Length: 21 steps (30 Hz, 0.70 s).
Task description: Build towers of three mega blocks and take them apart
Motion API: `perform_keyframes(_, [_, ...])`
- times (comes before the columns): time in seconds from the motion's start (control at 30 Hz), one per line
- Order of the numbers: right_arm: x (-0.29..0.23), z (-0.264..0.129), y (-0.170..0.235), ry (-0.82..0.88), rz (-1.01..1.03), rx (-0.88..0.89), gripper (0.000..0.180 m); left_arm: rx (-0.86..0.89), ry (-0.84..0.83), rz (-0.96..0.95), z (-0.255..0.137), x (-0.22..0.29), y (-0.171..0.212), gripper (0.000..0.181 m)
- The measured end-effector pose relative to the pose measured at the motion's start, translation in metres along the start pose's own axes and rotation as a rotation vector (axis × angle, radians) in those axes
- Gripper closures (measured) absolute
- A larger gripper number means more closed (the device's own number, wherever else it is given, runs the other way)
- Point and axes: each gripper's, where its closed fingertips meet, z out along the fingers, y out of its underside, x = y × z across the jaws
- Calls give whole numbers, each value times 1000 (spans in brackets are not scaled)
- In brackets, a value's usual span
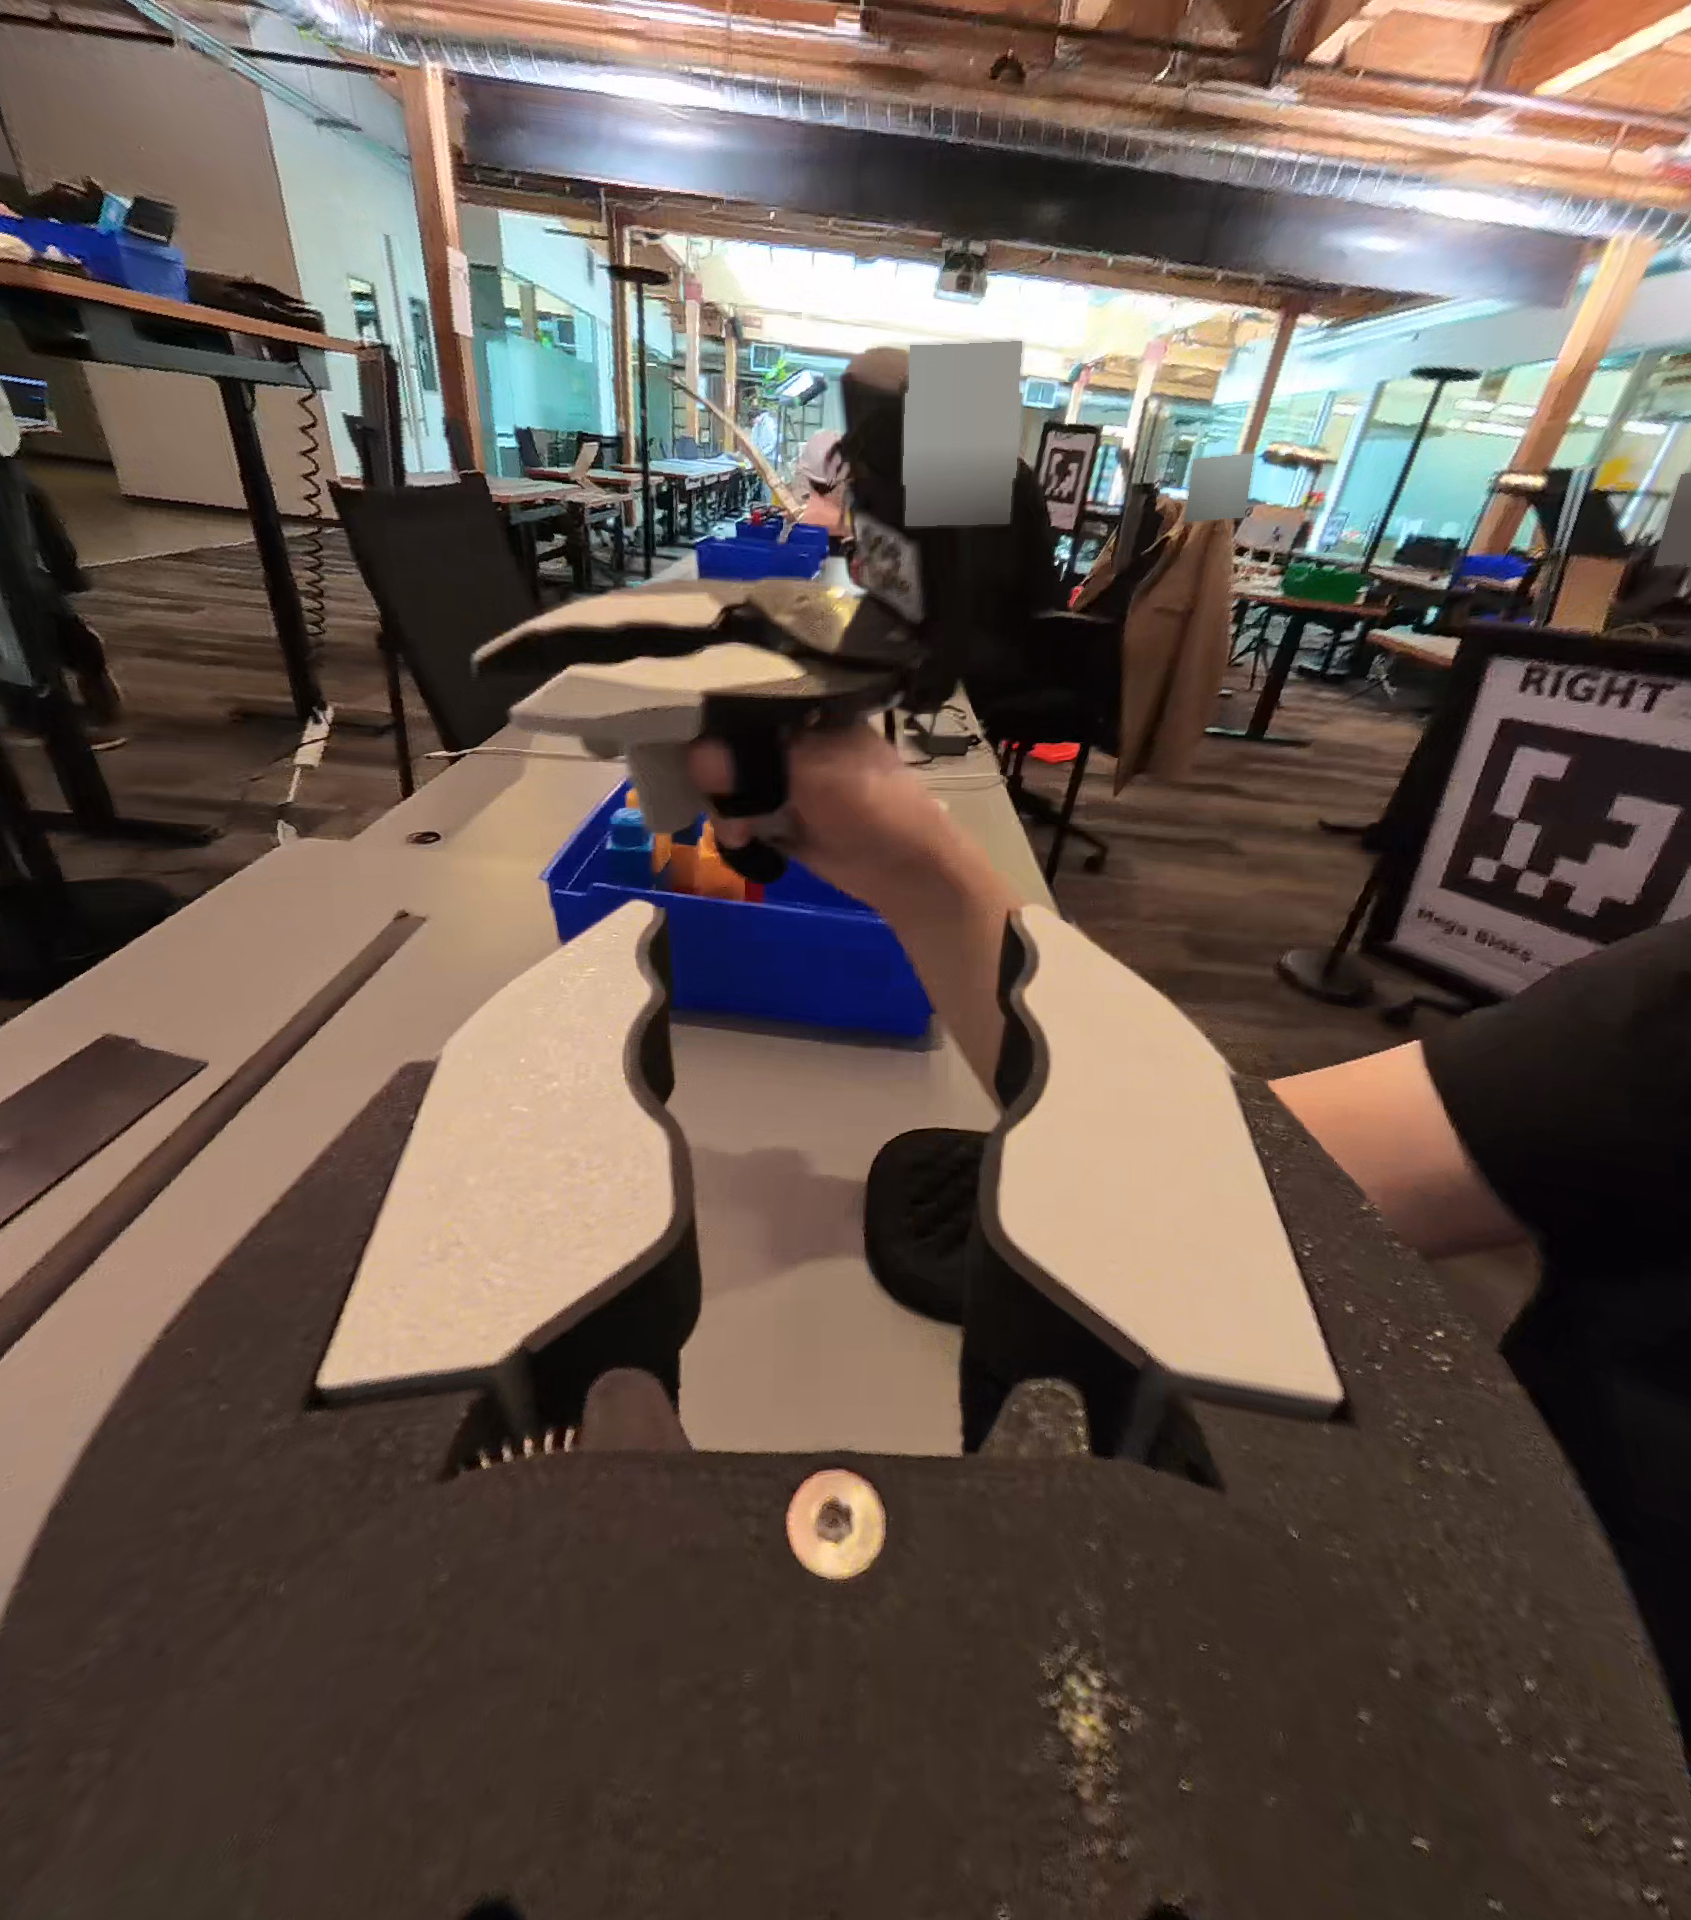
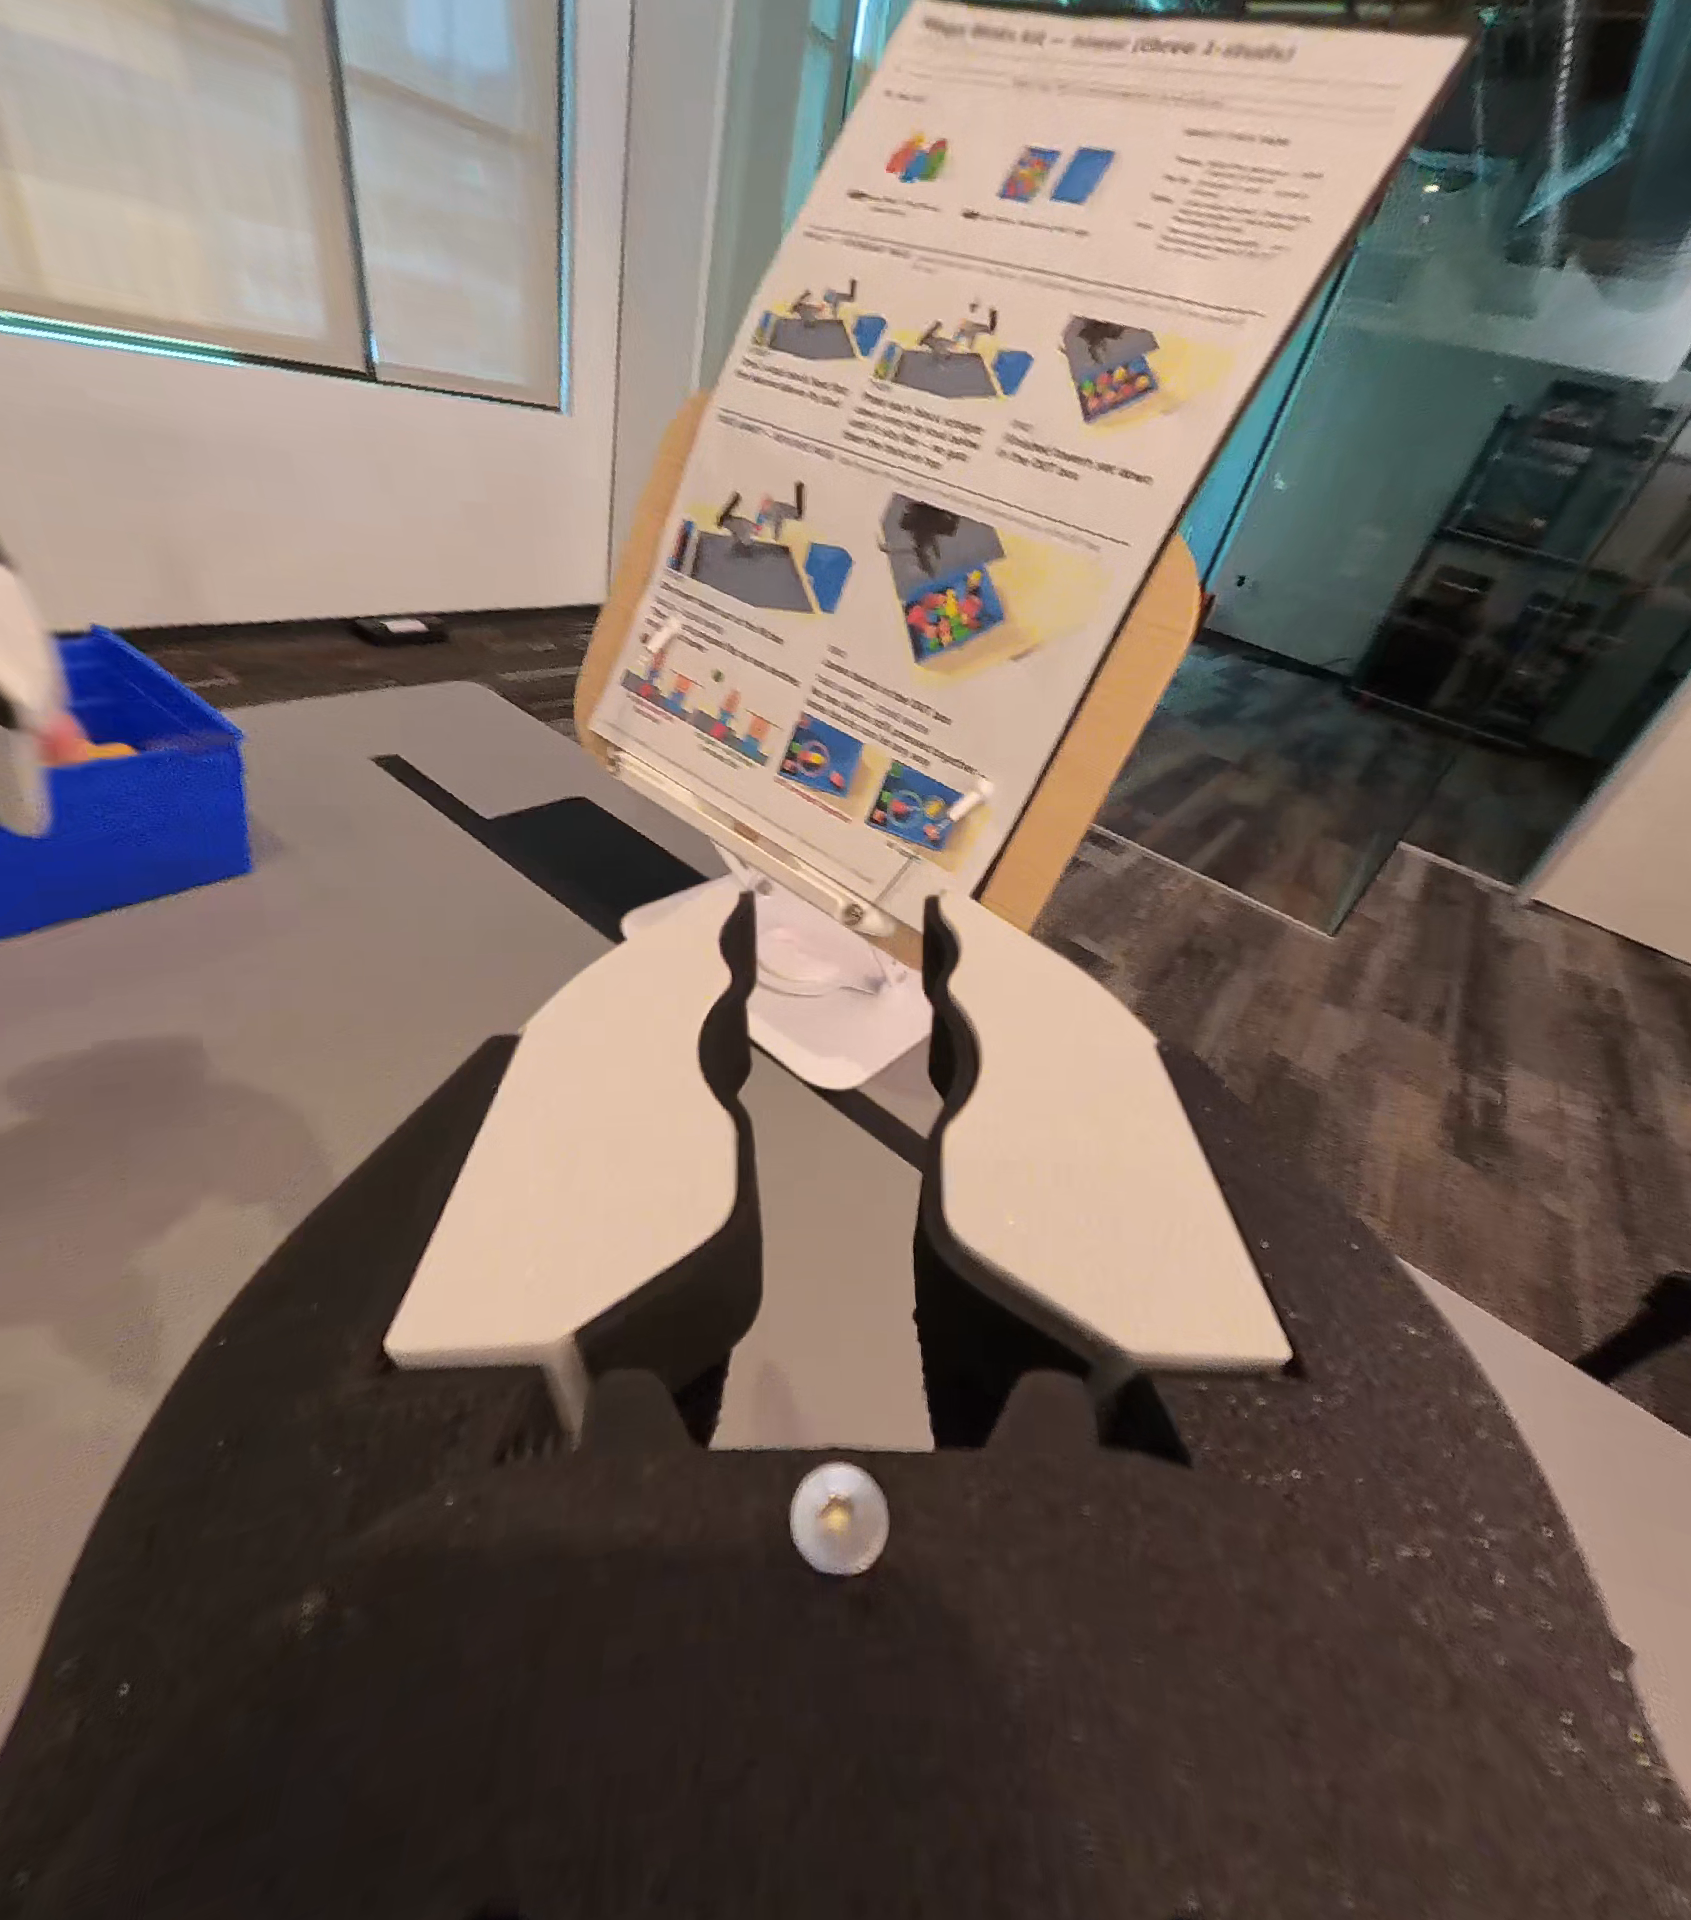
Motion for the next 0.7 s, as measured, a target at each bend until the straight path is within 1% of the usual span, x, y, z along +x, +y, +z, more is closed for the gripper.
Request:
perform_keyframes(0.07, [7,3,14,-1,-1,-29,150,23,-42,-13,-5,6,-9,122])
perform_keyframes(0.13, [14,7,31,-1,7,-102,150,44,-123,-15,-21,10,-17,123])
perform_keyframes(0.2, [19,9,49,15,-20,-180,148,24,-260,-3,-51,5,-18,123])
perform_keyframes(0.23, [20,10,56,14,-44,-219,148,-12,-359,3,-71,-4,-15,124])
perform_keyframes(0.3, [23,11,69,24,-77,-282,147,-138,-603,6,-127,-31,-3,122])
perform_keyframes(0.37, [23,11,72,21,-78,-298,147,-309,-865,-5,-202,-59,15,120])
perform_keyframes(0.43, [20,13,69,-2,-58,-273,147,-491,-1079,-56,-283,-80,41,118])
perform_keyframes(0.47, [18,13,65,-9,-47,-251,147,-577,-1139,-120,-319,-85,58,119])
perform_keyframes(0.5, [17,14,61,-16,-35,-225,146,-639,-1156,-218,-347,-86,76,123])
perform_keyframes(0.57, [12,15,54,-41,-12,-180,146,-665,-1155,-392,-389,-89,107,125])
perform_keyframes(0.63, [9,17,50,-57,8,-153,146,-667,-1214,-465,-427,-97,130,122])
perform_keyframes(0.7, [7,18,50,-63,12,-151,146,-716,-1320,-496,-463,-106,153,120])
